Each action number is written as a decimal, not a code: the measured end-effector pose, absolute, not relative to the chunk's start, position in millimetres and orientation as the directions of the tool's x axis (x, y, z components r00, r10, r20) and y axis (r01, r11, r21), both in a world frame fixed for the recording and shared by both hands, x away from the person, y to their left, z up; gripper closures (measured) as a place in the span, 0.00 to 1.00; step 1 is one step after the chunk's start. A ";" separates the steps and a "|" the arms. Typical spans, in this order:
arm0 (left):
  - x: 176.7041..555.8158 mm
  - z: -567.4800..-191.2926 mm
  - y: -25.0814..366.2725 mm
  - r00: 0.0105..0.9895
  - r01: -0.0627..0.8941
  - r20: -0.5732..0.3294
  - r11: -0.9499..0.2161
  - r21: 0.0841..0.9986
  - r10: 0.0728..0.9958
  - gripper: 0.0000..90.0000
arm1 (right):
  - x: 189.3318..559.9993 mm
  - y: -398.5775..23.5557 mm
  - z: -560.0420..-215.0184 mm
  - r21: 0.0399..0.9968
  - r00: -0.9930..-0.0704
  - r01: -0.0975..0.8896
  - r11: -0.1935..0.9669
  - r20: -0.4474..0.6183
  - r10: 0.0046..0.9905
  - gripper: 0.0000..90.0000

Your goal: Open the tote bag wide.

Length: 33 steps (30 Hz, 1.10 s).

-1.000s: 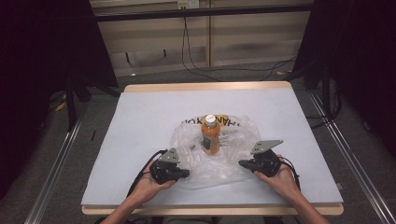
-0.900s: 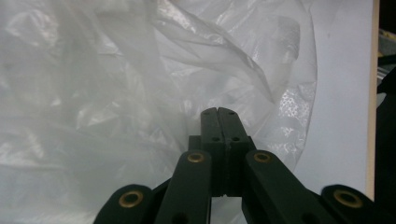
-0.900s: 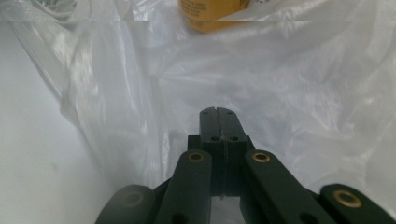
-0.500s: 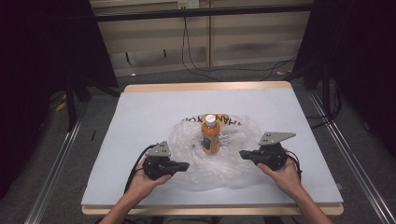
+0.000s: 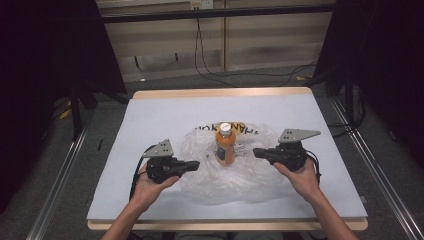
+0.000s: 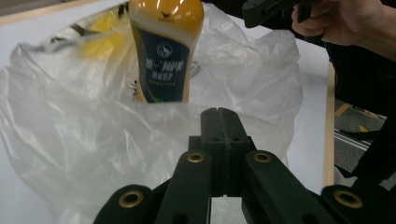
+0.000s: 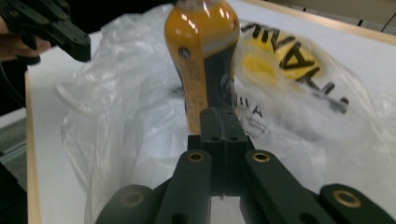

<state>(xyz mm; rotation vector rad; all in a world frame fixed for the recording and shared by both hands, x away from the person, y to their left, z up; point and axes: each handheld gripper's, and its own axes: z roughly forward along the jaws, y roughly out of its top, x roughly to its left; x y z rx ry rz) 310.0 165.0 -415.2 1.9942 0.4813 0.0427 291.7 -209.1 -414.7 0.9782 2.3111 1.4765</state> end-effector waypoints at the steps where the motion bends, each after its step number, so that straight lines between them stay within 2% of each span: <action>1: 312.4 -412.9 161.5 0.919 0.317 -0.181 -0.382 0.868 0.351 1.00 | 294.0 -207.1 -413.1 0.869 -0.753 0.411 0.274 0.155 0.639 1.00; 9: 336.1 -405.3 118.0 0.934 0.284 -0.132 -0.463 0.839 0.333 1.00 | 318.1 -181.2 -417.2 0.818 -0.792 0.440 0.371 0.160 0.589 1.00; 17: 356.1 -436.1 90.3 0.920 0.342 -0.113 -0.627 0.700 0.377 1.00 | 334.9 -165.2 -433.6 0.706 -0.823 0.479 0.521 0.154 0.547 1.00; 21: 354.6 -449.6 85.6 0.929 0.341 -0.112 -0.701 0.627 0.352 1.00 | 338.5 -162.8 -442.6 0.656 -0.827 0.500 0.566 0.168 0.537 1.00; 22: 353.6 -452.3 85.4 0.936 0.323 -0.091 -0.732 0.600 0.339 1.00 | 339.1 -161.6 -445.7 0.635 -0.832 0.497 0.591 0.156 0.532 1.00; 25: 350.6 -460.4 88.2 0.945 0.313 -0.103 -0.772 0.553 0.309 1.00 | 339.3 -159.3 -455.9 0.552 -0.835 0.522 0.650 0.175 0.522 1.00; 33: 336.4 -458.8 103.2 0.954 0.296 -0.105 -0.818 0.493 0.282 1.00 | 338.1 -172.2 -461.2 0.473 -0.848 0.513 0.716 0.153 0.507 1.00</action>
